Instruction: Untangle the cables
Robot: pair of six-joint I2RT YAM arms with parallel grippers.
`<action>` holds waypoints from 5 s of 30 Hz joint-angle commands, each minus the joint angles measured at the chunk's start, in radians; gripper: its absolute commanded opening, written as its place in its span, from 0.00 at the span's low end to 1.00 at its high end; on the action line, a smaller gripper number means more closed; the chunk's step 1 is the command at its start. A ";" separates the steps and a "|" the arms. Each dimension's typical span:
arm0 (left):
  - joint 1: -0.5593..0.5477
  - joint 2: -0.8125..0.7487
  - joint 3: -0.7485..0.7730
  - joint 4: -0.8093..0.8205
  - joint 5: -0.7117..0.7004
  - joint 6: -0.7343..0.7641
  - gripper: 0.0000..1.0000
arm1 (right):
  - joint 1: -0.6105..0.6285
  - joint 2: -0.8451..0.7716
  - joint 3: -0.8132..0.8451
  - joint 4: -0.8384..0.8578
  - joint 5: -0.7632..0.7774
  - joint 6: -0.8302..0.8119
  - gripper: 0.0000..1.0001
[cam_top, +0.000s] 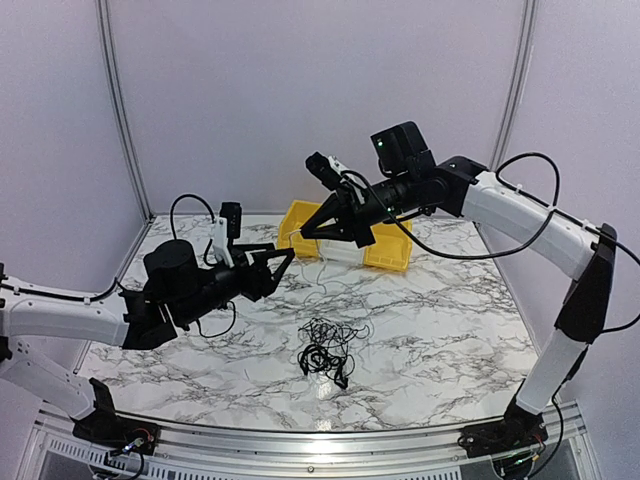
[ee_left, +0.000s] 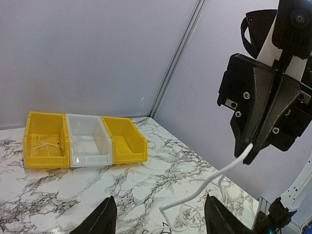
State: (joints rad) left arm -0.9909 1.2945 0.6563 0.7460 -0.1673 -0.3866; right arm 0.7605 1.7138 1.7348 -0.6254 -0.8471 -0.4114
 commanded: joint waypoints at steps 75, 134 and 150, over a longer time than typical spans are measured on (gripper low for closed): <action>-0.051 0.315 -0.081 0.121 -0.215 -0.161 0.56 | -0.584 0.283 0.047 0.416 0.148 0.196 0.00; -0.051 0.335 -0.045 0.116 -0.174 -0.157 0.52 | -0.496 0.061 -0.229 0.375 0.404 0.164 0.34; -0.051 0.321 -0.026 0.116 -0.161 -0.182 0.48 | 0.013 -0.114 -0.509 0.176 0.134 -0.165 0.64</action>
State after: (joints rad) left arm -1.0424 1.6421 0.6086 0.8658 -0.3305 -0.5629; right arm 0.7444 1.5749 1.1847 -0.3771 -0.6865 -0.4961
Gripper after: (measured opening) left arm 0.484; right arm 0.628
